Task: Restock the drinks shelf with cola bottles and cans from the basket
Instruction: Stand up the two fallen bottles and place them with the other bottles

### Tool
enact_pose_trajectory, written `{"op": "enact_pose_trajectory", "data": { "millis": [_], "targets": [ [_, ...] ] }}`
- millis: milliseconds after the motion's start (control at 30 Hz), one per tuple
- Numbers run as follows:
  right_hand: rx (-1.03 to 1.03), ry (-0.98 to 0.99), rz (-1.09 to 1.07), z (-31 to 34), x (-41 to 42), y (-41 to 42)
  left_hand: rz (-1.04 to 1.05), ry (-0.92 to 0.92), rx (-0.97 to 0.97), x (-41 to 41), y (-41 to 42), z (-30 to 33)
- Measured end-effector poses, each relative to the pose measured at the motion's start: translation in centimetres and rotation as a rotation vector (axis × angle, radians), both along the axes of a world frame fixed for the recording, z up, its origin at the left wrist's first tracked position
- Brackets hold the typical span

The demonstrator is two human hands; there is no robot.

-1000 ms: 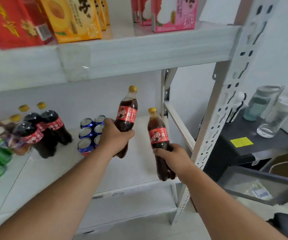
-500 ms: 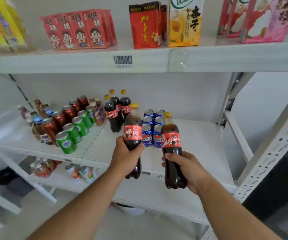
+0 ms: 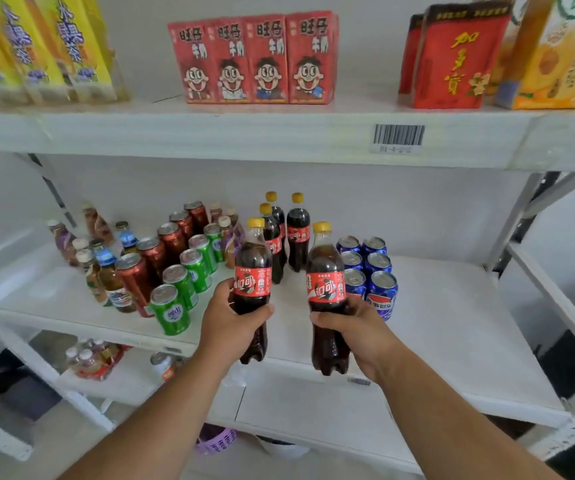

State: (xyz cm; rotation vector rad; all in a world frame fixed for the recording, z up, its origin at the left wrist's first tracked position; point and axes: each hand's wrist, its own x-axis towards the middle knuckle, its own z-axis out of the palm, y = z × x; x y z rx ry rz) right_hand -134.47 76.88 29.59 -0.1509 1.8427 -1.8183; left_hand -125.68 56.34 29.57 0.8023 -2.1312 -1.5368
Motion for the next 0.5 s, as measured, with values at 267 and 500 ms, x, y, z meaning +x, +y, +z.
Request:
{"op": "enact_pose_trajectory", "data": {
  "millis": [267, 500],
  "targets": [
    [0.117, 0.005, -0.165, -0.6, -2.6, -7.6, -0.183, 0.027, 0.037, -4.4, -7.5, -2.5],
    [0.237, 0.061, -0.215, -2.0, -6.5, -10.5, -0.231, 0.037, 0.073, -8.5, -9.1, -4.8]
  ]
}}
